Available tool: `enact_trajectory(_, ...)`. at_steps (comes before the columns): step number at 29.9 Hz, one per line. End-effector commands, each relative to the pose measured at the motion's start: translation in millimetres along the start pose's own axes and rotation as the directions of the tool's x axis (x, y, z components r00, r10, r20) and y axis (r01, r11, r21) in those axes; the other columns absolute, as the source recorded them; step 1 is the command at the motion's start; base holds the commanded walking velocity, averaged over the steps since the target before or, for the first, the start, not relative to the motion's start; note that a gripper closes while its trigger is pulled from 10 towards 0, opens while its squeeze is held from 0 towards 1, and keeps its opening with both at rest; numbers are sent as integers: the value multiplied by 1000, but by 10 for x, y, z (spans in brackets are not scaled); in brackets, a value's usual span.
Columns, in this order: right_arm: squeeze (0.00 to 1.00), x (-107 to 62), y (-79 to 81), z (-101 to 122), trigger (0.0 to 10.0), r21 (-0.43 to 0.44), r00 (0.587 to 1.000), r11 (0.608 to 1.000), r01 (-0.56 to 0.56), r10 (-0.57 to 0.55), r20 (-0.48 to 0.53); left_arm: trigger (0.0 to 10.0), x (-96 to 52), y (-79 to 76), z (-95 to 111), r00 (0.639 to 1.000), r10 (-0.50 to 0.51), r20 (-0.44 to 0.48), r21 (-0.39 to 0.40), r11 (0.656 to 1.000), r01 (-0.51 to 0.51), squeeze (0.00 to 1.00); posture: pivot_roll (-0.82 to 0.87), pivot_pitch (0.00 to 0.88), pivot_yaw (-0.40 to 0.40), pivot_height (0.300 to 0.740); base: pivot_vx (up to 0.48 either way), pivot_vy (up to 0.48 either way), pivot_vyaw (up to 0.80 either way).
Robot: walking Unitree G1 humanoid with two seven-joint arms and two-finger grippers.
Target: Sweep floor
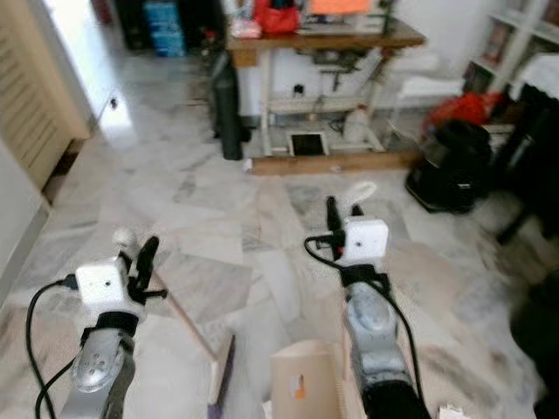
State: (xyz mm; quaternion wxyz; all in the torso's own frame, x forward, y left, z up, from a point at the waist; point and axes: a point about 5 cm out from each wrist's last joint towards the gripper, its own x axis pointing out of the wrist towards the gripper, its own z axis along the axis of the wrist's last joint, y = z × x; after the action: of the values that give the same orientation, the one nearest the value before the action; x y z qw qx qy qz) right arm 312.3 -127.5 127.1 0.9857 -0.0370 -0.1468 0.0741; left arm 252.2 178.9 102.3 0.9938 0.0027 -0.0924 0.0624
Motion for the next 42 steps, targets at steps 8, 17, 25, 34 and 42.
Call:
enact_trajectory(8,0,15,-123,55,10000,-12,999,999,47,-47,29,10000,43,9,81,999,10,34,23,1000,-11,0,12,0,11,740,0,0,0)
enact_trajectory(17,0,10,-148,55,10000,-12,998,998,54,-54,26,10000,52,14,91,999,18,40,33,999,-19,0,7,0,8,740,0,0,0)
enact_trajectory(25,0,14,-184,52,10000,-22,998,998,60,-60,22,10000,56,3,94,999,16,43,31,999,-17,0,4,0,8,740,0,-293,0)
enact_trajectory(34,0,3,-220,40,10000,-30,998,997,67,-67,14,10000,59,9,98,999,17,41,23,1000,-18,0,4,0,8,740,0,-95,0)
enact_trajectory(42,0,-6,-273,34,10000,-42,997,996,79,-79,10,10000,62,6,97,999,15,40,20,1000,-16,0,1,0,8,740,0,0,0)
